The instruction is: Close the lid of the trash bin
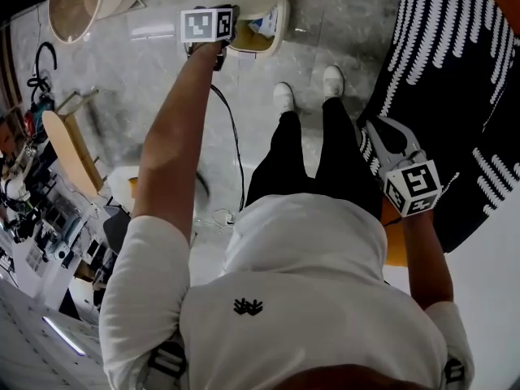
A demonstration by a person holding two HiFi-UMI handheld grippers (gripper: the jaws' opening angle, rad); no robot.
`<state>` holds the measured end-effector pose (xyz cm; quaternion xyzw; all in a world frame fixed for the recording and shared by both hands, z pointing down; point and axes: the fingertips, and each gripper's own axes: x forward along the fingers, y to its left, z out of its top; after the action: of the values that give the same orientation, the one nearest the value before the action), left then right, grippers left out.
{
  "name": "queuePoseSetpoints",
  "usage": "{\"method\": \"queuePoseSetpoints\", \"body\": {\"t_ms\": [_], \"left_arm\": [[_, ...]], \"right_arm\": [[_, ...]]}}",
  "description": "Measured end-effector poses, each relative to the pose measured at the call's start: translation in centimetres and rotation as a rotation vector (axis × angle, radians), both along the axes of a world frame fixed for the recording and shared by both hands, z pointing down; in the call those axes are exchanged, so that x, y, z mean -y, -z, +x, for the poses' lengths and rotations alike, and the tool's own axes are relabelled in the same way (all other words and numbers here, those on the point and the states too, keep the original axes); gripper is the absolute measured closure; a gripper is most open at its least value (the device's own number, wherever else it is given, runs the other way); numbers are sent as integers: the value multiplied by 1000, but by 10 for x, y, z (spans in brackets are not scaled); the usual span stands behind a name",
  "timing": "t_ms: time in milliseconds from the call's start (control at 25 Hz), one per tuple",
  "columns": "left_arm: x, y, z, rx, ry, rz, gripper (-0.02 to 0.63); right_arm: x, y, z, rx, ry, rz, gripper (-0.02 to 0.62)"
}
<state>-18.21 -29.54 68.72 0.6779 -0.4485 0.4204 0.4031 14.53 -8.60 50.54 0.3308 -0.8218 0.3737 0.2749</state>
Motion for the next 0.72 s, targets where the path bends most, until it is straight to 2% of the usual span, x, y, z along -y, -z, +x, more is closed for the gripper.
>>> {"method": "queuePoseSetpoints", "body": {"t_ms": [440,720], "left_arm": [[-48,-41,-7,-9,3,-87,482],[-75,-67,-10,-3,-24,-133,482]], "right_arm": [[-9,-9,-17,-14,6,-29,569],[-18,-14,-22,-28,9,-49,570]]}}
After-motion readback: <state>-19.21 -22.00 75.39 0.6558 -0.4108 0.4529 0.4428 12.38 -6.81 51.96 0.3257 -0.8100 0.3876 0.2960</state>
